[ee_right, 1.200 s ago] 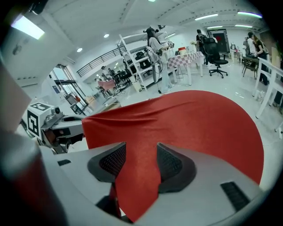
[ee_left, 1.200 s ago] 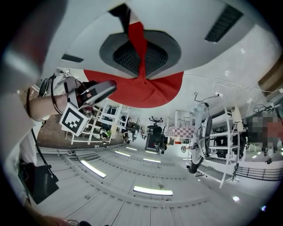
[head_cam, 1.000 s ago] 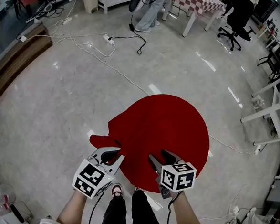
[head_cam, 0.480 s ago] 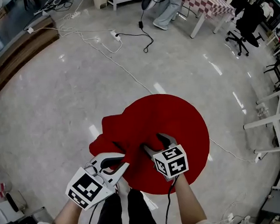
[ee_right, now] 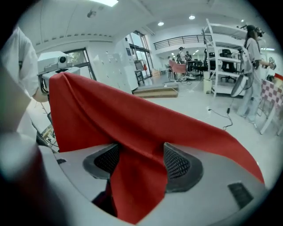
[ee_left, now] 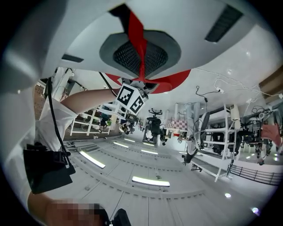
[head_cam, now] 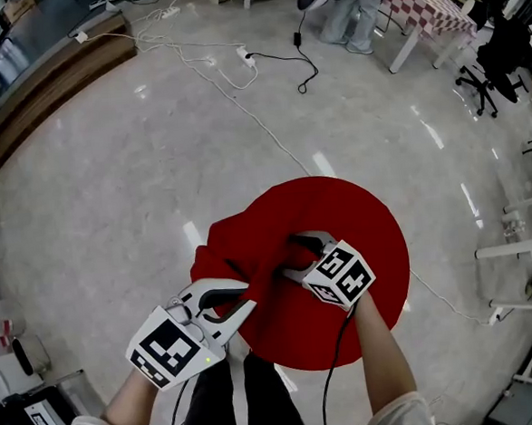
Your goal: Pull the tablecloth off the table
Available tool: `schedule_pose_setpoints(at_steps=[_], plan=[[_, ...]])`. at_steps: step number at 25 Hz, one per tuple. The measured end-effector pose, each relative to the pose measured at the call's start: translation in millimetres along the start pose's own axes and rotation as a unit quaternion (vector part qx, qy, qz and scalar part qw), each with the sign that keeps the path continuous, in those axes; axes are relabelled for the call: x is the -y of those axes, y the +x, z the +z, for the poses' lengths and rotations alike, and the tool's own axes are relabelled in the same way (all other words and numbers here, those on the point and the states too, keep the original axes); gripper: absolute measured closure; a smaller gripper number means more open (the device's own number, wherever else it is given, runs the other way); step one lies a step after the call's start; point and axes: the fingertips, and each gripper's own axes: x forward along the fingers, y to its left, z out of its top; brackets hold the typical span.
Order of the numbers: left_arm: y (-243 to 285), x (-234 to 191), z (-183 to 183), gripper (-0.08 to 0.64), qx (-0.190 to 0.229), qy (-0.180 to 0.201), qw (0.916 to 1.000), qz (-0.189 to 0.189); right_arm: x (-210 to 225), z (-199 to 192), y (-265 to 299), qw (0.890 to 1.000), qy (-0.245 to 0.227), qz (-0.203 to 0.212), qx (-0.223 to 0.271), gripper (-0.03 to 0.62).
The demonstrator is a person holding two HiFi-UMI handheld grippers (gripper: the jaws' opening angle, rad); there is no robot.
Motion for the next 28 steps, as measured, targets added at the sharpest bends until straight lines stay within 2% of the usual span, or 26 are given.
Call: schedule_pose_setpoints(at_steps=[3, 6, 8, 10, 12, 14, 16, 18, 19, 21, 22, 23, 24, 25, 28], plan=[[-1.0, -2.0, 3.9, 0.543, 0.01, -0.004, 0.9999, 0.006, -5.5, -1.1, 5.0, 0.999, 0.018, 0.049, -0.016, 0.298], [-2.1, -0.3, 7.9, 0.543, 0.017, -0.007, 0.9997, 0.013, -20.5, -6.1, 6.9, 0.995, 0.036, 0.092, -0.015, 0.387], [-4.1, -1.3, 7.9, 0.543, 0.019, -0.011, 0.9996, 0.017, -29.4, -8.6, 6.5, 0.994, 0.039, 0.101, -0.006, 0.438], [-6.4, -4.5, 6.6, 0.543, 0.018, -0.021, 0.9994, 0.022, -33.4, -9.8, 4.1, 0.996, 0.029, 0.085, 0.003, 0.499], [-8.5, -9.2, 2.7, 0.543, 0.012, -0.029, 0.999, 0.031, -36.2, -13.0, 1.1, 0.999, 0.009, 0.05, 0.002, 0.56], [-9.2, -14.1, -2.0, 0.543, 0.012, -0.036, 0.9984, 0.041, -39.4, -18.2, -3.0, 1.0, 0.004, 0.01, 0.001, 0.566], [-8.4, -24.3, -10.5, 0.543, 0.01, -0.056, 0.9961, 0.067, -37.0, -23.9, -11.3, 0.998, 0.045, -0.028, 0.014, 0.566], [-6.3, -40.8, -29.8, 0.543, -0.02, -0.098, 0.989, 0.109, -28.6, -30.8, -25.7, 0.987, 0.143, -0.061, 0.047, 0.566], [-4.6, -48.0, -42.5, 0.543, -0.044, -0.119, 0.9836, 0.128, -24.3, -34.1, -34.7, 0.974, 0.203, -0.073, 0.07, 0.566], [0.3, -54.3, -62.8, 0.543, -0.084, -0.144, 0.9743, 0.152, -18.9, -36.5, -52.8, 0.94, 0.309, -0.089, 0.116, 0.566], [3.5, -54.0, -67.1, 0.543, -0.091, -0.15, 0.972, 0.156, -17.4, -34.9, -60.8, 0.924, 0.345, -0.097, 0.134, 0.566], [6.9, -53.1, -68.2, 0.543, -0.091, -0.156, 0.9706, 0.16, -16.1, -31.7, -67.7, 0.912, 0.366, -0.109, 0.146, 0.566], [10.4, -52.4, -67.7, 0.543, -0.088, -0.162, 0.969, 0.164, -15.1, -27.6, -73.9, 0.907, 0.371, -0.125, 0.152, 0.566], [14.2, -51.7, -67.1, 0.543, -0.086, -0.17, 0.9672, 0.168, -15.0, -23.5, -79.4, 0.908, 0.363, -0.144, 0.151, 0.566], [26.2, -44.4, -66.0, 0.543, -0.084, -0.192, 0.964, 0.164, -19.1, -12.4, -92.4, 0.917, 0.323, -0.194, 0.131, 0.566]])
